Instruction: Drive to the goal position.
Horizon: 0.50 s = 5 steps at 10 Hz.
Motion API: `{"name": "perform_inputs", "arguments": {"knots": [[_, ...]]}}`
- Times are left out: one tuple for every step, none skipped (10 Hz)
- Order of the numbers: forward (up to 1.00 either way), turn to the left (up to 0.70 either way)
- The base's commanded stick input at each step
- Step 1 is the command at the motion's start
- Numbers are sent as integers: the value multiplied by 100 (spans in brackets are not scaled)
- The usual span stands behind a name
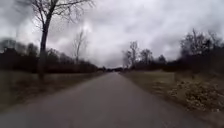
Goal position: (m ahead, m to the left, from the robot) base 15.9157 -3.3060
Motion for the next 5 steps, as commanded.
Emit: {"name": "perform_inputs", "arguments": {"knots": [[85,0],[85,0],[85,0],[85,0],[85,0]]}}
